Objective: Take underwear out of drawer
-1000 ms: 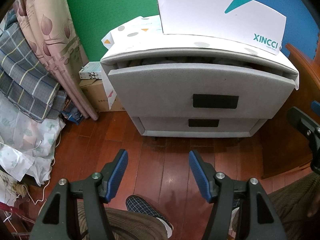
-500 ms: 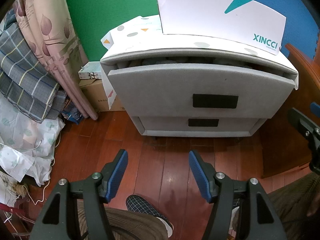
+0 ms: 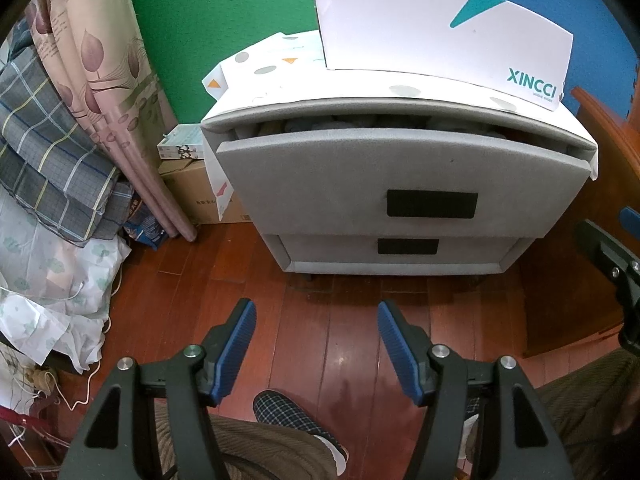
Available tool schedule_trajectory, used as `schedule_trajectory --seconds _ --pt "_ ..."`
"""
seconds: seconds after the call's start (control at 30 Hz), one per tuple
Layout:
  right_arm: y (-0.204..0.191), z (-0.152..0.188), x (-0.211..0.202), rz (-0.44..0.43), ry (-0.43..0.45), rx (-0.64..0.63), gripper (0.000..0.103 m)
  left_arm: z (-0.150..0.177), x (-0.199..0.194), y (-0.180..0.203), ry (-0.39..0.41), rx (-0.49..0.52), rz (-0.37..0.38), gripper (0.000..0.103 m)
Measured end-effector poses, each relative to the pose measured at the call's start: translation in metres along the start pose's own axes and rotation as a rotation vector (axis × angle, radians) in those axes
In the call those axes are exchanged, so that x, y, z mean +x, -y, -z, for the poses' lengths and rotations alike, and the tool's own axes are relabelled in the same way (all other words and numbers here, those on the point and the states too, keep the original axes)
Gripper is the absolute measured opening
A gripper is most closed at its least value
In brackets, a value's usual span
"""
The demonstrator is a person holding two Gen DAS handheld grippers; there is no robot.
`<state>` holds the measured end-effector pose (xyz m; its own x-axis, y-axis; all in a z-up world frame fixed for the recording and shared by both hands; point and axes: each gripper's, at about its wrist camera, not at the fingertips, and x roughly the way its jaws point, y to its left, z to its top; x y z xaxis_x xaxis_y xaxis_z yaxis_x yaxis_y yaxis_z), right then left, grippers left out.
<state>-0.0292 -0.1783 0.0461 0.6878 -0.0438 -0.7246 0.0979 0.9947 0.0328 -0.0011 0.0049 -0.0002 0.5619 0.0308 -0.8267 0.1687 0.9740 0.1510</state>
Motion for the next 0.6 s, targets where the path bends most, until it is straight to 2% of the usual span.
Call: schedule_trajectory --seconds 0.6 --pt "-0.0015 0.0008 0.0 -0.009 -0.004 -0.003 0.102 -0.001 0.0015 0.0005 -0.002 0.002 -0.001 0.065"
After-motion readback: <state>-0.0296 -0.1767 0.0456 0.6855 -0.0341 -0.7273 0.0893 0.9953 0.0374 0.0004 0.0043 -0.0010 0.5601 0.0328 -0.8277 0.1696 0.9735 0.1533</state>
